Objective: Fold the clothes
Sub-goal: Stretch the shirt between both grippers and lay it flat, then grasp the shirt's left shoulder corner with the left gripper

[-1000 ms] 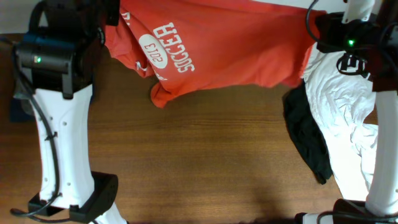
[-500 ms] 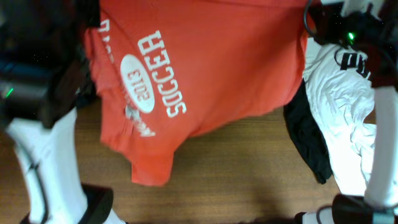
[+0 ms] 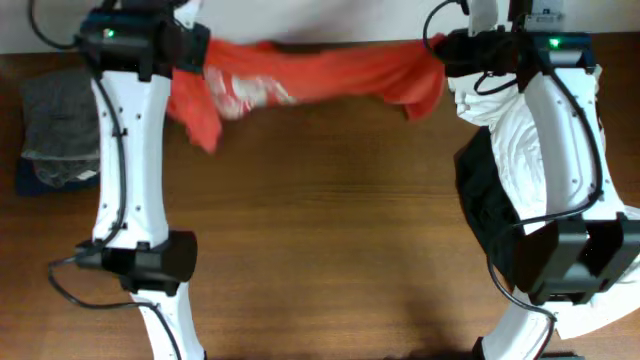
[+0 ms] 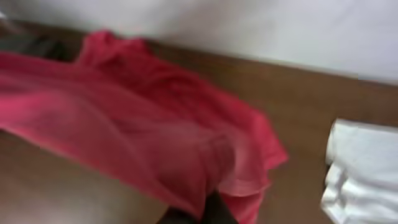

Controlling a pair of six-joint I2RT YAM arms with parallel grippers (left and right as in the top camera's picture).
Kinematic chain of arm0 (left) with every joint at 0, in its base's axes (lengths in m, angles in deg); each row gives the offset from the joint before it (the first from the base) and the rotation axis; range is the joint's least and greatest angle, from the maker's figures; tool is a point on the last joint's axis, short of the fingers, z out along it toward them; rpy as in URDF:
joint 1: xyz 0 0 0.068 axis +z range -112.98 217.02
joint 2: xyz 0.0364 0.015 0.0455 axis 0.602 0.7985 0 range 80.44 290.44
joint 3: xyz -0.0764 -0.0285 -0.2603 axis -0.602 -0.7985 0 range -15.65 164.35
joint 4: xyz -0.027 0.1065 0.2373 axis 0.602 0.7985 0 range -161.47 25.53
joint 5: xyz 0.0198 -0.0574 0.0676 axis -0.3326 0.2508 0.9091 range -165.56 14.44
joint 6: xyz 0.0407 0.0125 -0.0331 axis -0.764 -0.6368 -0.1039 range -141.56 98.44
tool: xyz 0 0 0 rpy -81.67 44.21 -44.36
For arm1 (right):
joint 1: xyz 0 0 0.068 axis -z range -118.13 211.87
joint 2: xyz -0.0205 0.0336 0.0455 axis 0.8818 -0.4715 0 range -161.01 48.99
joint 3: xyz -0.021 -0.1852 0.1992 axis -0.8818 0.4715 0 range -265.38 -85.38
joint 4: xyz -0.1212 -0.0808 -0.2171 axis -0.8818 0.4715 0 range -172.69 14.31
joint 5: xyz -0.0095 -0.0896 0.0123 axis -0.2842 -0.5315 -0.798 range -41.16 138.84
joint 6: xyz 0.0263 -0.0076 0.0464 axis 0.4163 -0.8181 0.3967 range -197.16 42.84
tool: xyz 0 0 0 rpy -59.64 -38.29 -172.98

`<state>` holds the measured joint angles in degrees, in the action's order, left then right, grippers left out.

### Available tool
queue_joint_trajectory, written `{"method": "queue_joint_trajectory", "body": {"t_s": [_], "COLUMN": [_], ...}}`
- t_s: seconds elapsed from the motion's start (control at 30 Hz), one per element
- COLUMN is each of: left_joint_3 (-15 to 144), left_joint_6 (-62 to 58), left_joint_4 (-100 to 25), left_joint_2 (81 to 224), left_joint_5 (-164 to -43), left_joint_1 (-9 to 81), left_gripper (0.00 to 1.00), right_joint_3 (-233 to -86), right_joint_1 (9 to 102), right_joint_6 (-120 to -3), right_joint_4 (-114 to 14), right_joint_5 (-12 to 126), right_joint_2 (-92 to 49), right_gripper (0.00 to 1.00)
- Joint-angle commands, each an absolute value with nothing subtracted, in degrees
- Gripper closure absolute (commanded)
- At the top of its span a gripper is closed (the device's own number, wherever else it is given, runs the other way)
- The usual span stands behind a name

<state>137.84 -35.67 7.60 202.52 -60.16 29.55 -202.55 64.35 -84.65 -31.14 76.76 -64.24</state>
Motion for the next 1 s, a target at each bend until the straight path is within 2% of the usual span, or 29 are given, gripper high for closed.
{"method": "queue_joint_trajectory", "body": {"t_s": [0.0,0.07,0.17,0.2,0.23,0.27,0.33,0.47,0.53,0.67,0.83,0.97], "left_joint_3": [138.1,138.1,136.6,136.3,135.5,134.8,131.7,115.7,106.2,92.8,90.4,90.3], "left_joint_6": [-33.6,-33.6,-32.3,-32.3,-32.3,-32.3,-32.3,-32.3,-32.3,-32.3,-32.3,-32.3], "left_joint_4": [19.9,25.2,25.2,25.2,25.2,25.2,25.2,19.8,13.0,-0.5,-7.6,-10.5], "left_joint_2": [205.3,206.3,206.5,206.5,206.5,206.5,206.5,206.5,206.5,206.5,206.5,206.7], "left_joint_5": [-68.9,-70.9,-73.4,-73.5,-73.5,-73.5,-73.5,-79.3,-81.5,-82.8,-75.9,-75.7], "left_joint_1": [29.8,29.8,29.8,29.7,29.5,29.3,29.1,29.1,29.1,29.2,29.5,30.8], "left_gripper": [0.82,0.81,0.81,0.81,0.81,0.81,0.81,0.80,0.80,0.78,0.66,0.55], "right_joint_3": [-203.3,-203.3,-203.3,-203.3,-203.3,-203.3,-203.3,-203.3,-203.3,-203.3,-203.3,-203.3], "right_joint_1": [65.2,65.5,66.0,66.1,66.1,66.1,66.1,66.0,66.0,66.0,66.0,66.0], "right_joint_6": [-84.5,-85.2,-89.0,-89.0,-89.0,-89.0,-89.0,-89.0,-89.0,-89.0,-89.0,-89.0], "right_joint_4": [-22.8,-18.1,-8.5,-6.3,-4.8,-4.4,-4.2,-4.7,-5.6,-6.4,-6.6,-6.6], "right_joint_5": [76.7,76.7,75.1,72.5,69.9,69.5,69.3,69.2,69.2,69.4,69.4,69.4], "right_joint_2": [-63.6,-63.6,-63.6,-63.6,-63.6,-63.6,-63.6,-63.6,-63.6,-63.6,-63.8,-64.5], "right_gripper": [0.96,0.96,0.96,0.89,0.60,0.42,0.29,0.27,0.23,0.22,0.17,0.17]}}
